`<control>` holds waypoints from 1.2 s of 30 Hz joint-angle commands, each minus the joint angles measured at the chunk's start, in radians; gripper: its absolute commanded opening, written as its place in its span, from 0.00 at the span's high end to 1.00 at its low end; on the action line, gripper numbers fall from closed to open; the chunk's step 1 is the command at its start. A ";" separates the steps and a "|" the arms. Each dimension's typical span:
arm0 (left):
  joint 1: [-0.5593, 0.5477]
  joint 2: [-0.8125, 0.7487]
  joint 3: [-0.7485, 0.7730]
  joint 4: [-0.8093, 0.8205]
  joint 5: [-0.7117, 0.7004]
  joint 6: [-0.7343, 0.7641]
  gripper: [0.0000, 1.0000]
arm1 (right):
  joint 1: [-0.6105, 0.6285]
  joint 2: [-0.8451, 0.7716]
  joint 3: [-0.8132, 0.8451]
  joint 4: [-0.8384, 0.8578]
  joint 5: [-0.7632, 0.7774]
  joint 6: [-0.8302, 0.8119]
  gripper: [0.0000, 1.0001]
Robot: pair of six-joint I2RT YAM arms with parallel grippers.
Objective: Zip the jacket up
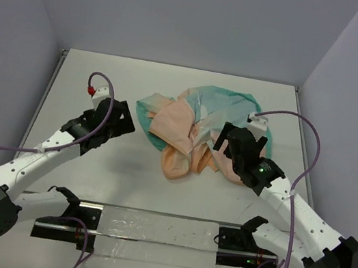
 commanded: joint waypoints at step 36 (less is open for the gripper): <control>-0.156 0.412 -0.007 0.523 0.187 -0.753 0.27 | 0.006 -0.039 0.046 -0.067 -0.066 0.037 0.00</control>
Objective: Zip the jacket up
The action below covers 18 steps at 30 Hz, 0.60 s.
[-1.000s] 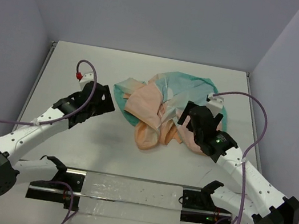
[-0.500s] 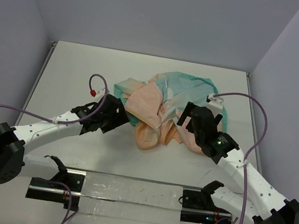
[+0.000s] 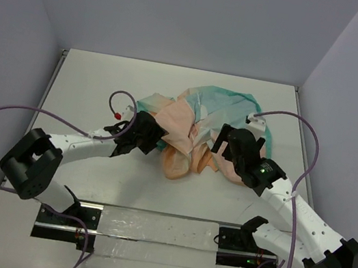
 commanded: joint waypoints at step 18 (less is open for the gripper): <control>0.062 0.131 0.246 -0.011 -0.165 0.219 1.00 | -0.004 -0.096 0.030 -0.149 0.074 0.081 0.00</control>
